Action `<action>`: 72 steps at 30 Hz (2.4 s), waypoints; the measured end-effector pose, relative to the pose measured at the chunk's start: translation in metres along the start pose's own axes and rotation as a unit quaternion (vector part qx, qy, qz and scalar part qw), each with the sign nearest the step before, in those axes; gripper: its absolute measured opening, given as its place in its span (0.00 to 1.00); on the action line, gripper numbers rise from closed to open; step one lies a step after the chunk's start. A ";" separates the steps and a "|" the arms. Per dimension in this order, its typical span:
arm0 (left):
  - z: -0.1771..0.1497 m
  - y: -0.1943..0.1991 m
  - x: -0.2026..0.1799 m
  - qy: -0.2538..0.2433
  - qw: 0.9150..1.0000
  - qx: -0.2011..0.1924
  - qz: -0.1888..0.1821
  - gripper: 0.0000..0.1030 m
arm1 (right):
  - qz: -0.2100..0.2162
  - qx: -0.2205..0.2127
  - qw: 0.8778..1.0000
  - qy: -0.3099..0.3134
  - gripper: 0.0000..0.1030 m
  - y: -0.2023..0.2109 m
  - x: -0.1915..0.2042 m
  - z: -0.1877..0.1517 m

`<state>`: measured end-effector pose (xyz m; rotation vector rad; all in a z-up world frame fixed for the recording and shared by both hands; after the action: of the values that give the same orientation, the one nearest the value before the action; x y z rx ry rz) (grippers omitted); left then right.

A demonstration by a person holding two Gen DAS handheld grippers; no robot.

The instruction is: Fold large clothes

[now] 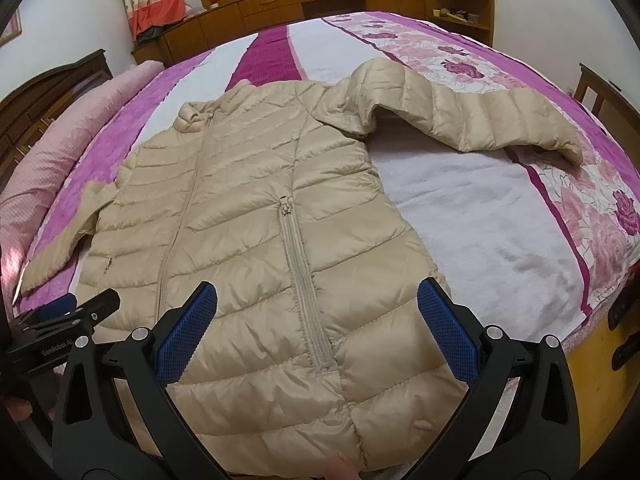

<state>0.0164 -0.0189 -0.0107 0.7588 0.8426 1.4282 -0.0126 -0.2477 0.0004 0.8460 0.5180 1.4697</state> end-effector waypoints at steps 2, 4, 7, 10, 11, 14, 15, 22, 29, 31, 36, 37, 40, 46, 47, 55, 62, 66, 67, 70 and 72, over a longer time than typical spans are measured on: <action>0.001 0.002 0.000 0.001 1.000 -0.002 0.001 0.95 | 0.002 0.000 1.000 0.000 0.97 0.000 0.000 0.000; 0.001 0.003 0.000 0.000 1.000 -0.002 0.001 0.95 | 0.004 0.000 1.000 -0.002 0.97 0.001 -0.001 -0.001; 0.002 0.005 -0.002 -0.001 1.000 -0.003 0.000 0.95 | 0.009 0.000 1.000 -0.006 0.97 0.003 -0.002 -0.001; 0.005 0.007 -0.003 -0.002 1.000 -0.004 -0.002 0.95 | 0.017 0.000 1.000 -0.005 0.97 0.006 -0.005 0.003; 0.007 0.008 -0.003 -0.003 1.000 -0.005 -0.001 0.95 | 0.017 -0.002 1.000 -0.006 0.97 0.007 -0.008 0.006; 0.011 0.011 -0.004 -0.004 1.000 -0.008 -0.001 0.95 | 0.013 -0.013 1.000 -0.006 0.97 0.014 -0.018 0.017; 0.013 0.011 -0.004 -0.003 1.000 -0.009 -0.002 0.95 | 0.014 -0.014 1.000 -0.007 0.97 0.016 -0.022 0.020; 0.028 0.016 -0.005 -0.011 1.000 -0.020 0.005 0.95 | -0.009 -0.034 0.999 -0.017 0.97 0.035 -0.064 0.055; 0.041 0.018 -0.003 -0.011 1.000 -0.011 -0.009 0.95 | -0.041 -0.066 0.996 -0.045 0.97 0.052 -0.121 0.101; 0.045 0.018 -0.004 -0.011 1.000 -0.010 -0.013 0.95 | -0.038 -0.074 0.994 -0.066 0.97 0.053 -0.144 0.115; 0.045 0.010 -0.006 -0.006 1.000 0.005 -0.020 0.95 | -0.033 -0.086 0.987 -0.132 0.97 0.044 -0.196 0.136; 0.045 0.008 -0.007 -0.007 1.000 0.007 -0.019 0.95 | -0.037 -0.088 0.985 -0.140 0.97 0.042 -0.205 0.138; 0.042 0.001 -0.009 -0.008 1.000 0.017 -0.013 0.95 | -0.036 -0.071 0.981 -0.177 0.97 0.023 -0.234 0.145; 0.032 -0.018 -0.014 -0.004 0.999 0.039 -0.010 0.95 | -0.043 -0.048 0.974 -0.218 0.97 -0.013 -0.268 0.150; 0.030 -0.021 -0.015 -0.003 0.999 0.044 -0.009 0.95 | -0.048 -0.043 0.973 -0.222 0.97 -0.019 -0.273 0.149; 0.014 -0.052 -0.015 -0.002 0.997 0.081 0.008 0.95 | -0.098 -0.026 0.965 -0.241 0.97 -0.063 -0.302 0.148; 0.011 -0.065 -0.017 -0.015 0.995 0.096 0.020 0.95 | -0.081 -0.008 0.958 -0.274 0.91 -0.093 -0.318 0.140; 0.010 -0.069 -0.016 -0.009 0.995 0.102 0.013 0.95 | -0.083 -0.002 0.957 -0.277 0.62 -0.092 -0.318 0.135; 0.009 -0.070 -0.015 -0.007 0.995 0.104 0.011 0.96 | -0.082 -0.003 0.957 -0.277 0.57 -0.092 -0.318 0.135; 0.007 -0.072 -0.015 -0.003 0.995 0.098 0.007 0.96 | -0.071 -0.011 0.957 -0.282 0.33 -0.084 -0.320 0.132; 0.006 -0.071 -0.015 -0.003 0.996 0.093 0.006 0.96 | -0.056 -0.022 0.957 -0.283 0.21 -0.075 -0.319 0.130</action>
<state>0.0586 -0.0352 -0.0678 0.9092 0.9773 1.3705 0.1116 -0.5759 -0.0356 1.1280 0.0982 1.0628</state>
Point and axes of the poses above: each gripper's, at about its wrist camera, not at the fingertips, and y roughly against the way its jaws point, x to its left, z to its top, the point moved 2 cm from there along -y, roughly the way its jaws point, and after that the axes turned 1 degree about -y, right-handed, at the moved point
